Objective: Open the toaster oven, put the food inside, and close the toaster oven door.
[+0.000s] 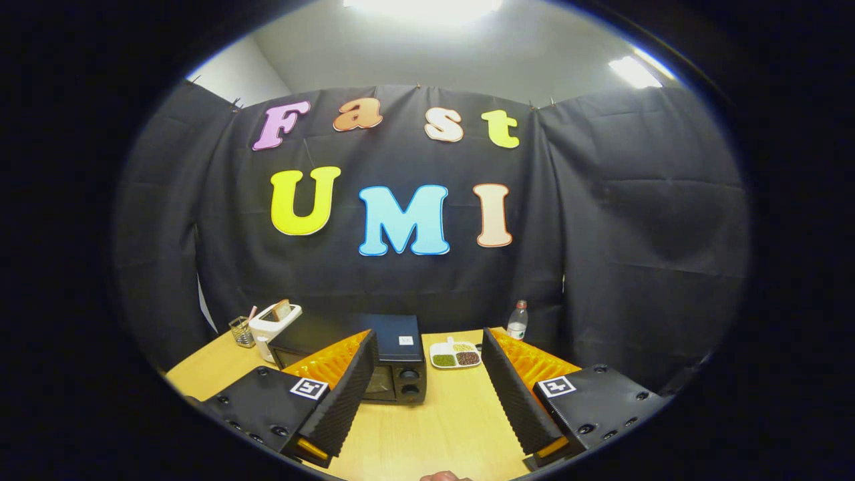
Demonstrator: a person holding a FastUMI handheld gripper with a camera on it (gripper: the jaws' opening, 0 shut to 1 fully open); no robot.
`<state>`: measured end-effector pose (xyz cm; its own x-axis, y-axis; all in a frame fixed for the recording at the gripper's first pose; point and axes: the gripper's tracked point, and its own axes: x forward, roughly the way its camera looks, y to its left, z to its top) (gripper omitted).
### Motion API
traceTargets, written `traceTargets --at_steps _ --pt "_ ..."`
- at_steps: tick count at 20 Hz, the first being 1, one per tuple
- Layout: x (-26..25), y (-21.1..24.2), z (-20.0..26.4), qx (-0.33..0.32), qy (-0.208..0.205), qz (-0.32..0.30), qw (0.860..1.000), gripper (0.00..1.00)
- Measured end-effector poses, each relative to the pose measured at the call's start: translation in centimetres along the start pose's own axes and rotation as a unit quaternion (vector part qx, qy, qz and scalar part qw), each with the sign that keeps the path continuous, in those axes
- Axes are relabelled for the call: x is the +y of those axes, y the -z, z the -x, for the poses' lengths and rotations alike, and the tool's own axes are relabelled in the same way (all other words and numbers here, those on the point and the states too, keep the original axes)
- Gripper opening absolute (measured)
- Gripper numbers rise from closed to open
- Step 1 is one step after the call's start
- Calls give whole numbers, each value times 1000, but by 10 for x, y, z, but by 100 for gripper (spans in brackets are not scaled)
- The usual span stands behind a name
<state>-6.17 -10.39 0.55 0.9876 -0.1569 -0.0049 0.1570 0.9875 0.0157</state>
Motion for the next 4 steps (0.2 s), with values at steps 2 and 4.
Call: traceTargets --at_steps 2,4 --pt "2 -3 -2 2 0 -8 1000 98" --pt "8 0 -6 11 -5 -16 1000 98"
